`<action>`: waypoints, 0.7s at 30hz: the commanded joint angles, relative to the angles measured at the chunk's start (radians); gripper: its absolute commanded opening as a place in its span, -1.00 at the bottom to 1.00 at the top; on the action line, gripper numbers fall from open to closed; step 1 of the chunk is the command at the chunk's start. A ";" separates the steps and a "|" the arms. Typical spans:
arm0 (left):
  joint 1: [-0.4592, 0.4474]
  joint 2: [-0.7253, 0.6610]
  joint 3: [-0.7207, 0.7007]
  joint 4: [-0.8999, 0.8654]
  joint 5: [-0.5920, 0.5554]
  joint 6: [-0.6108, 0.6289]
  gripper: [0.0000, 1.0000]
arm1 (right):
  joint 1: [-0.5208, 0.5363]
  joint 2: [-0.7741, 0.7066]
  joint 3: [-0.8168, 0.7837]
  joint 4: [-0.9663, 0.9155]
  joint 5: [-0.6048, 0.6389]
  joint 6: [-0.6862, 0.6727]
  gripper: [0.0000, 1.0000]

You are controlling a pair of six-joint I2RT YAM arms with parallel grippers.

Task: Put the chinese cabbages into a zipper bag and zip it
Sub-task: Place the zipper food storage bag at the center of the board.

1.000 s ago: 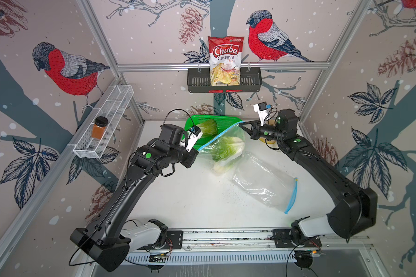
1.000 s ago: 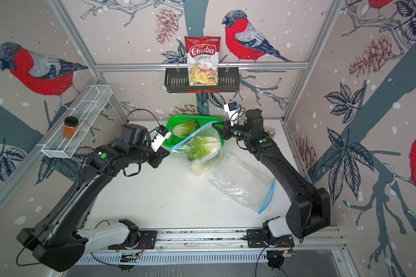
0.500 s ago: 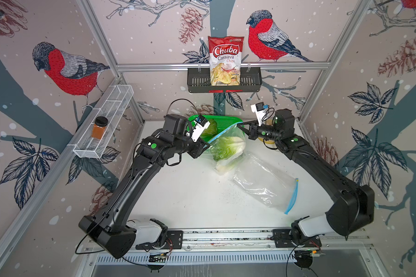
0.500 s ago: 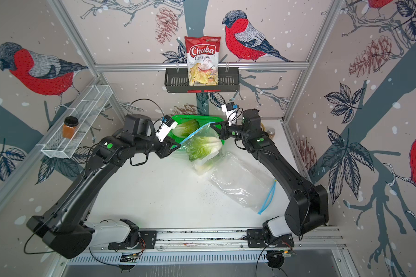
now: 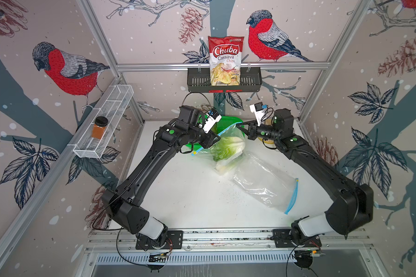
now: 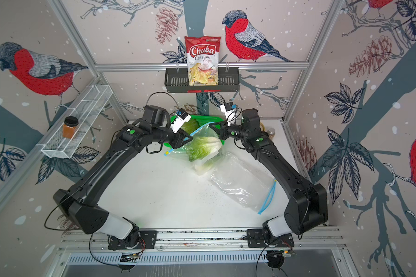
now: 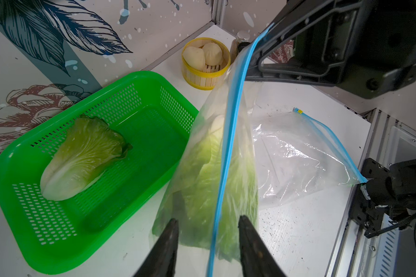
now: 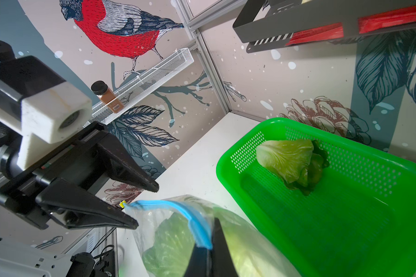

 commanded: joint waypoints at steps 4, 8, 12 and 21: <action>0.001 0.010 -0.022 0.095 0.002 0.008 -0.53 | 0.004 0.010 0.013 0.032 -0.016 -0.011 -1.00; 0.001 0.007 -0.045 0.118 0.003 0.004 -0.73 | 0.007 0.018 0.019 0.030 -0.020 -0.009 -1.00; 0.002 0.001 -0.059 0.120 -0.009 0.003 -0.93 | 0.008 0.020 0.022 0.029 -0.025 -0.011 -1.00; 0.003 -0.053 -0.098 0.104 -0.011 -0.035 -1.00 | 0.006 0.022 0.049 0.005 -0.016 -0.012 -0.32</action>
